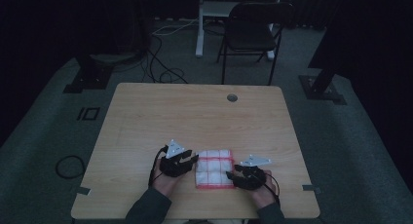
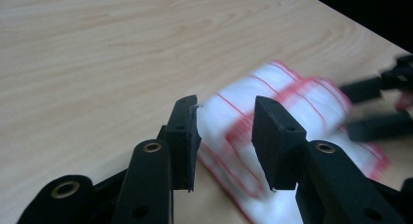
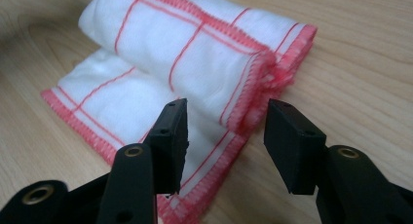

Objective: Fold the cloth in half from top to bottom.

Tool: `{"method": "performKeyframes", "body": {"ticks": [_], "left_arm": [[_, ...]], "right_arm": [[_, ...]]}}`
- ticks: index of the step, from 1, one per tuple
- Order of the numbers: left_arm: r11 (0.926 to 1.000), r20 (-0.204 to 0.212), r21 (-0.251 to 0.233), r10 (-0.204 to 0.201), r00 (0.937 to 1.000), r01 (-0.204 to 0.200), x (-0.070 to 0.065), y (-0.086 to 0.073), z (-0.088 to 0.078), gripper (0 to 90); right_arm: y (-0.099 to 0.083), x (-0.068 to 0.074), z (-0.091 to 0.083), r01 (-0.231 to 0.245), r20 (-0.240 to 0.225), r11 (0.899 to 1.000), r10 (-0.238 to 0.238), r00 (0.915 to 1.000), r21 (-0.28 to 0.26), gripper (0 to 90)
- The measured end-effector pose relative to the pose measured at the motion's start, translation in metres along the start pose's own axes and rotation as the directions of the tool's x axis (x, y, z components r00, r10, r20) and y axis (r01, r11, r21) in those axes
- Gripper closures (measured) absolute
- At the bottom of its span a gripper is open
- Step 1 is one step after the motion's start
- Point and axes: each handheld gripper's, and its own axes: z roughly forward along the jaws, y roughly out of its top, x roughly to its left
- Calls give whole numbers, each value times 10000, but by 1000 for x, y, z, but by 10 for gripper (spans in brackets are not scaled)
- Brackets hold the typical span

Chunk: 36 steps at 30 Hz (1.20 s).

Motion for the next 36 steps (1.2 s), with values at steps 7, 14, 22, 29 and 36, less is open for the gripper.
{"method": "performKeyframes", "body": {"ticks": [7, 14, 22, 29, 36], "left_arm": [[9988, 38, 251, 411, 9991, -411, 8, 15, 23, 622], [9977, -196, 599, 334, 9993, -322, 15, 19, 40, 625], [9949, -370, 992, 246, 9990, -208, 22, 9, 44, 623], [9933, -213, 1097, 387, 9990, -362, 15, 2, 41, 615], [9939, -62, 1037, 383, 9992, -375, 10, -4, 36, 612]], "right_arm": [[-4, 6, 0, 267, -7, 9995, -267, 9996, 159, 515], [-6, 5, -2, 240, -28, 9997, -240, 9997, 94, 521], [-3, 4, -6, 168, -32, 9997, -169, 9999, -182, 526], [-2, -2, -12, 79, 91, 9991, -75, 9999, -414, 524], [3, -15, -19, -219, 415, 9967, 252, 9988, -777, 521]]}}
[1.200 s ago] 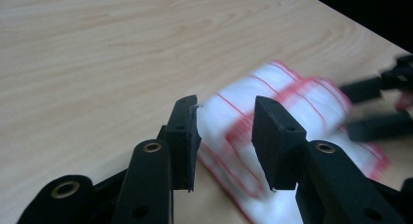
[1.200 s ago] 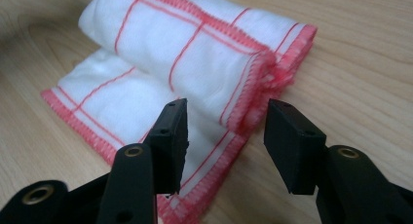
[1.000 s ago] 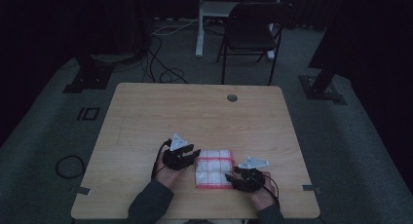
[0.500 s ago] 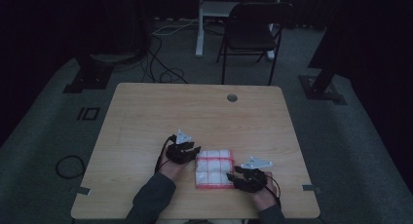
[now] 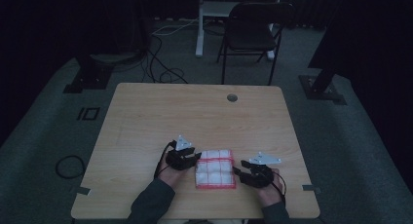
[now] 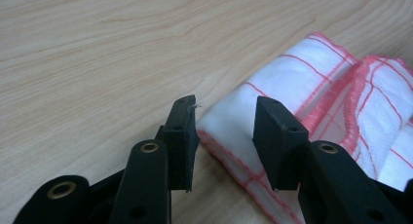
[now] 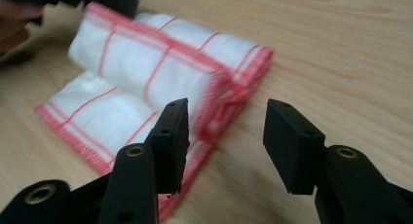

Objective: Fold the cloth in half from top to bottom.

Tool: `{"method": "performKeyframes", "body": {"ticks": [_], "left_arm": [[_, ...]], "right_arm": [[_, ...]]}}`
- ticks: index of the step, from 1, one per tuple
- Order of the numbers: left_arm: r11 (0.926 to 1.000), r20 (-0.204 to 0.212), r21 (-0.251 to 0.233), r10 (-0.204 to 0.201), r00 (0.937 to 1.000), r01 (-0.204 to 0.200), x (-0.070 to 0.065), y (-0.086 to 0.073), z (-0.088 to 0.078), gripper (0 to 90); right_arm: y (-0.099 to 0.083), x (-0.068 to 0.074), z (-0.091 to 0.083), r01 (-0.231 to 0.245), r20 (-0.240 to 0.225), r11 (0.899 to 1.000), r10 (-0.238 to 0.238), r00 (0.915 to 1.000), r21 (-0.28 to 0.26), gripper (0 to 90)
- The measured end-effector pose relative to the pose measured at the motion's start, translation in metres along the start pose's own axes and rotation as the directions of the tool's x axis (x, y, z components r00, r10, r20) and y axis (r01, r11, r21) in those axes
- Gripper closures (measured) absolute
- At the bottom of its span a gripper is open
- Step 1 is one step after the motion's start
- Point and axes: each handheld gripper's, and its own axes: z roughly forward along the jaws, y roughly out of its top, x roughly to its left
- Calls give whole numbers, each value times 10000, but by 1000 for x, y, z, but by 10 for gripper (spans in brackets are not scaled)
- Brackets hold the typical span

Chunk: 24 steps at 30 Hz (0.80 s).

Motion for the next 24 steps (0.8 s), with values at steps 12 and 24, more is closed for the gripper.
{"method": "performKeyframes", "body": {"ticks": [12, 24], "left_arm": [[9999, 235, -78, 80, 9997, -78, -11, -11, -9, 608], [9995, 458, -103, 311, 9985, -307, -24, -24, -17, 597]], "right_arm": [[7, -19, -3, -396, 485, 9985, 415, 9980, -389, 519], [6, -26, -4, -595, 623, 9968, 628, 9961, -532, 517]]}}
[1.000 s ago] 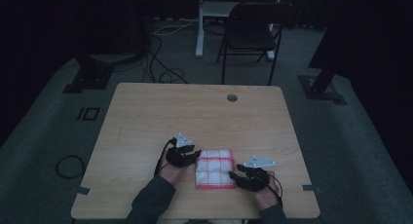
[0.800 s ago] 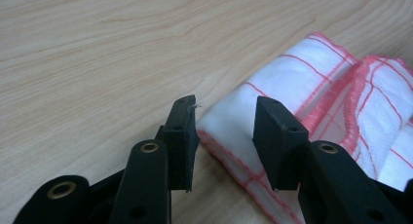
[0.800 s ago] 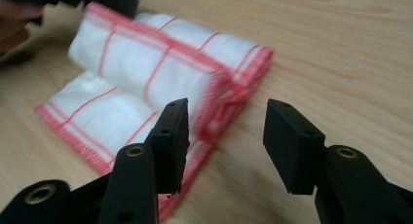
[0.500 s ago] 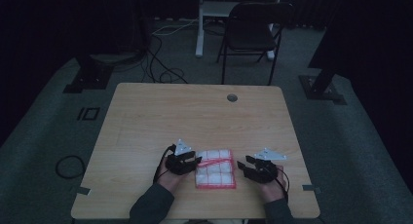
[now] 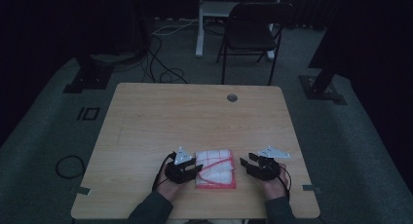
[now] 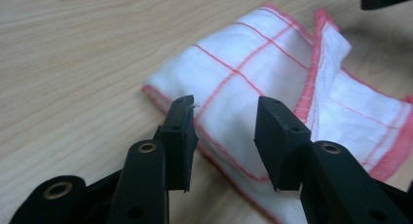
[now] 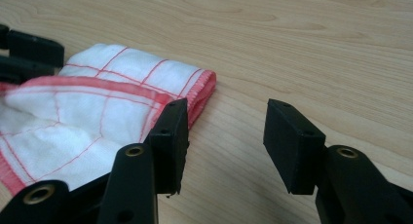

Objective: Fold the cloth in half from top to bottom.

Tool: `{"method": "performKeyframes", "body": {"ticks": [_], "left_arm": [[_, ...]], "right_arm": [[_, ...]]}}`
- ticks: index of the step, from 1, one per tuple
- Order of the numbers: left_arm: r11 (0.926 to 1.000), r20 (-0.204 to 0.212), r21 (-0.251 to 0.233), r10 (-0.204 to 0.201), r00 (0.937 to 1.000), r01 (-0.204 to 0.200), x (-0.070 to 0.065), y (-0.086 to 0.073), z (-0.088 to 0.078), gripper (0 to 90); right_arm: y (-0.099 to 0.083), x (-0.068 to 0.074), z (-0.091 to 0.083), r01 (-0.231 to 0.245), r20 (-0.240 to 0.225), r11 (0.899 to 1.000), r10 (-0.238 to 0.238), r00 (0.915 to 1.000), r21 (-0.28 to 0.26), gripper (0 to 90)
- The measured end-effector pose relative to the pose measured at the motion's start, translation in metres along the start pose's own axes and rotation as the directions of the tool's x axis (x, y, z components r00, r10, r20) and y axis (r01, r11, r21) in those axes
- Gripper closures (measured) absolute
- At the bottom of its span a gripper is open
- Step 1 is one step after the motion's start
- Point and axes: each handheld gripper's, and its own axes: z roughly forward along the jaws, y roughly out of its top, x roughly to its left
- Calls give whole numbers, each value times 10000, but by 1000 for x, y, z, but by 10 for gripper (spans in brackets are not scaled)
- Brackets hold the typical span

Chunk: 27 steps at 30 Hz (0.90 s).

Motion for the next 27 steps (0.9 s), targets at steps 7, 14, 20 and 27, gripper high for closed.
{"method": "performKeyframes", "body": {"ticks": [7, 14, 20, 27], "left_arm": [[9998, 104, 1, 187, 9998, -187, -7, -8, -8, 593], [9999, -88, -35, 146, 9999, -147, -5, -14, -15, 589], [9996, -259, -61, 290, 9992, -292, -5, -17, -20, 585], [9997, -591, -57, 231, 9980, -235, 4, -20, -22, 584]], "right_arm": [[-1, -2, 0, -85, 53, 10000, 85, 9999, 8, 516], [-1, -5, 1, -148, 133, 9999, 148, 9998, -11, 515], [-2, -6, 3, -132, 158, 9999, 132, 9998, -16, 513], [-7, -8, 6, -165, 166, 9998, 164, 9997, 65, 513]]}}
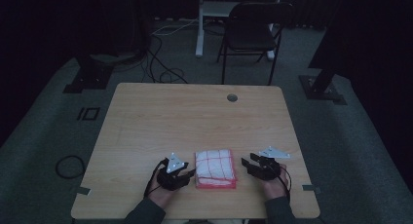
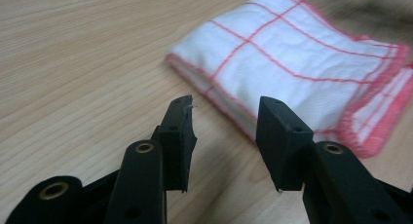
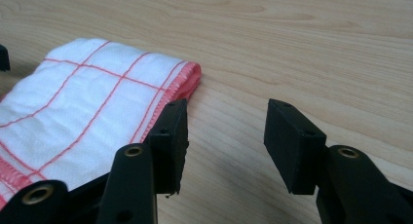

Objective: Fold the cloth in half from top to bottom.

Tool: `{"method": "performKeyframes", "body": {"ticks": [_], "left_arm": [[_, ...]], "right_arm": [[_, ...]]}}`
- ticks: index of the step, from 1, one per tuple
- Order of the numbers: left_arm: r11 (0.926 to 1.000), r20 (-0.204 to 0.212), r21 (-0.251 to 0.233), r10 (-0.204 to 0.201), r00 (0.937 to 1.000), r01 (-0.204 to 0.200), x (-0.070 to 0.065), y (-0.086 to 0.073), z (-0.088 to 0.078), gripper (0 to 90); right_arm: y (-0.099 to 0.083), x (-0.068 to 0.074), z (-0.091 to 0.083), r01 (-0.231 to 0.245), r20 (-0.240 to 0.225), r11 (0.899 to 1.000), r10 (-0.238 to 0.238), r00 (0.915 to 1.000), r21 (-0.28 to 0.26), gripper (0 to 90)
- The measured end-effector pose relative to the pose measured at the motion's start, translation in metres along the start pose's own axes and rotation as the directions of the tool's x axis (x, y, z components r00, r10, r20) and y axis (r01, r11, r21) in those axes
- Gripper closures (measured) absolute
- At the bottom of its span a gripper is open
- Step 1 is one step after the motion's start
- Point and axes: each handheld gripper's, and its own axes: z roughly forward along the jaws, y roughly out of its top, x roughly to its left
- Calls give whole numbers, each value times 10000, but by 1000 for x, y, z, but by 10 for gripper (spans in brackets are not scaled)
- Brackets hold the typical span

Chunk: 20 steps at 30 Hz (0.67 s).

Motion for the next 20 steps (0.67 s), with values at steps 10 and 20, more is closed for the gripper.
{"method": "performKeyframes", "body": {"ticks": [10, 20], "left_arm": [[9994, -351, 114, -329, 9988, 334, 12, -6, 2, 584], [9965, -718, -4, -835, 9939, 837, 28, -7, -5, 584]], "right_arm": [[-5, -1, 6, 288, 187, 9993, -292, 9994, 254, 512], [-7, -5, 7, 259, 278, 9992, -267, 9993, 291, 512]]}}
